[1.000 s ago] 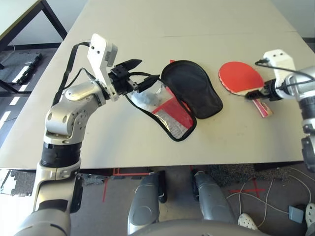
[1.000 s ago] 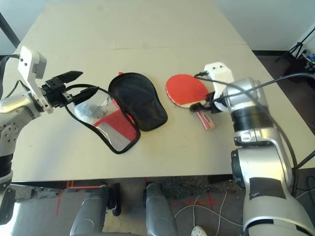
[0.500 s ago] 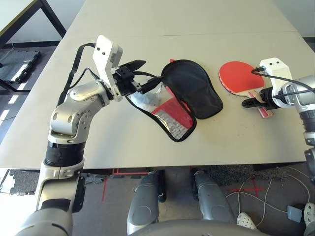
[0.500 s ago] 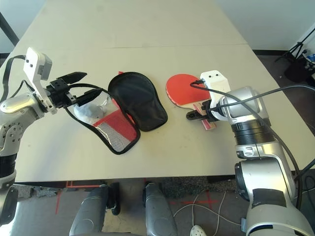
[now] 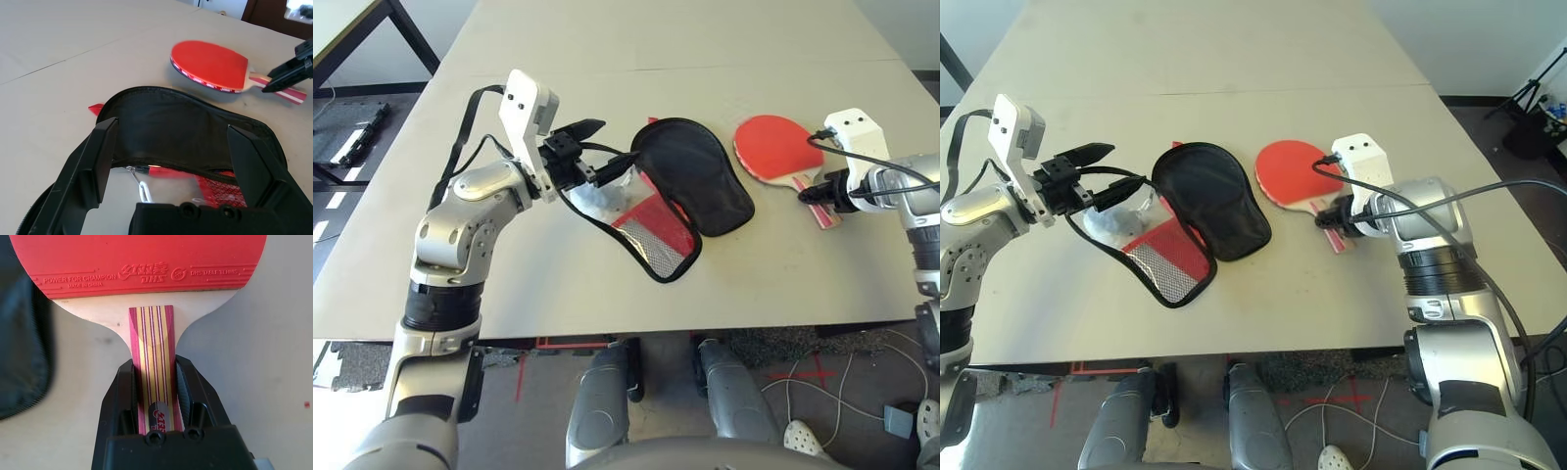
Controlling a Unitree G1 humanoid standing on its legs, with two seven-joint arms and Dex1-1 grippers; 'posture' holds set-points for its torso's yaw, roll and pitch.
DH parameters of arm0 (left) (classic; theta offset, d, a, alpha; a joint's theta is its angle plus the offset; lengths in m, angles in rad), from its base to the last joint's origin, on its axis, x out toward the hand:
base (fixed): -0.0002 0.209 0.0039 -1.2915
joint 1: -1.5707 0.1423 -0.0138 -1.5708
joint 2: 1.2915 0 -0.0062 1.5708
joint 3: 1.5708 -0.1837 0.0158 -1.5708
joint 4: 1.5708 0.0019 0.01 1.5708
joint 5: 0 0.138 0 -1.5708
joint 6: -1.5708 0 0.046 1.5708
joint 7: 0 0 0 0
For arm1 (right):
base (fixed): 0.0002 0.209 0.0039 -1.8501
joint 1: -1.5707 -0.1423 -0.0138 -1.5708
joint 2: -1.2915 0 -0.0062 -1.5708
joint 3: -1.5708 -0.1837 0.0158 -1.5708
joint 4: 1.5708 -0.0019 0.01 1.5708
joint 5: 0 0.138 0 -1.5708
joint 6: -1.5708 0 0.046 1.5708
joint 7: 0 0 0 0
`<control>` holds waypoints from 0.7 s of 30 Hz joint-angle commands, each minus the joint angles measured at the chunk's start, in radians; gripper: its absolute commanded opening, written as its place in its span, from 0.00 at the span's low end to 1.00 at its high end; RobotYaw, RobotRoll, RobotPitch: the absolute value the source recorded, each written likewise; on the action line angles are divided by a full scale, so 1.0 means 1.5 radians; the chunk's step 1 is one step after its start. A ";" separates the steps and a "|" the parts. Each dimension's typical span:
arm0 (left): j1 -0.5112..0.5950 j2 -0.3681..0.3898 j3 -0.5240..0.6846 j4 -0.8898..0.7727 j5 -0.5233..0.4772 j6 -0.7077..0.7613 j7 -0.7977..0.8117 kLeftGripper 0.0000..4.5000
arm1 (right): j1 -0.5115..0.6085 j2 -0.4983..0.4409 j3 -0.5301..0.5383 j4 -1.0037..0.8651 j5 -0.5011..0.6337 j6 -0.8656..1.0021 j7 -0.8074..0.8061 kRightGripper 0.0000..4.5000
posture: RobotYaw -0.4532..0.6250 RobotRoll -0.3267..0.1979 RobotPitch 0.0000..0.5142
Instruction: Store the ping-pong paddle in its case and zip it.
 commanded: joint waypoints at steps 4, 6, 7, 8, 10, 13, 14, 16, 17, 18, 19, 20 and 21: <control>0.010 0.003 -0.009 -0.014 0.008 0.009 0.004 1.00 | 0.022 0.057 -0.052 -0.119 0.027 0.054 -0.072 0.24 | 0.52 0.62 0.43; 0.013 0.005 -0.006 -0.018 0.007 0.011 0.006 1.00 | 0.018 0.112 -0.056 -0.159 0.033 0.104 -0.104 0.24 | 0.52 0.62 0.43; 0.015 0.006 -0.005 -0.019 0.007 0.011 0.007 1.00 | 0.016 0.139 -0.055 -0.177 0.035 0.125 -0.119 0.24 | 0.52 0.62 0.43; 0.014 0.006 -0.006 -0.019 0.007 0.011 0.008 1.00 | 0.014 0.157 -0.056 -0.188 0.038 0.139 -0.130 0.24 | 0.53 0.62 0.43; 0.014 0.005 -0.006 -0.020 0.007 0.012 0.010 1.00 | 0.008 0.194 -0.056 -0.200 0.036 0.168 -0.156 0.24 | 0.53 0.62 0.43; 0.016 0.006 -0.006 -0.024 0.007 0.014 0.013 1.00 | -0.002 0.255 -0.053 -0.209 0.033 0.198 -0.194 0.24 | 0.54 0.62 0.43; 0.017 0.006 -0.005 -0.026 0.007 0.014 0.015 1.00 | -0.006 0.273 -0.052 -0.206 0.030 0.203 -0.208 0.24 | 0.54 0.62 0.43; 0.020 0.007 -0.003 -0.031 0.006 0.017 0.017 1.00 | -0.009 0.302 -0.045 -0.197 0.024 0.201 -0.235 0.24 | 0.55 0.62 0.44; 0.022 0.008 -0.002 -0.034 0.005 0.018 0.018 1.00 | -0.012 0.311 -0.044 -0.190 0.022 0.202 -0.247 0.24 | 0.55 0.62 0.44; 0.023 0.009 -0.001 -0.036 0.004 0.019 0.018 1.00 | -0.013 0.317 -0.044 -0.186 0.021 0.203 -0.254 0.24 | 0.55 0.62 0.44; 0.025 0.009 0.000 -0.038 0.004 0.021 0.019 1.00 | -0.015 0.320 -0.042 -0.181 0.021 0.201 -0.261 0.24 | 0.55 0.62 0.44; 0.025 0.009 0.000 -0.039 0.004 0.021 0.020 1.00 | -0.016 0.322 -0.040 -0.178 0.022 0.199 -0.265 0.24 | 0.56 0.62 0.44; 0.026 0.009 0.001 -0.040 0.004 0.022 0.021 1.00 | -0.017 0.325 -0.036 -0.172 0.024 0.195 -0.269 0.24 | 0.56 0.62 0.44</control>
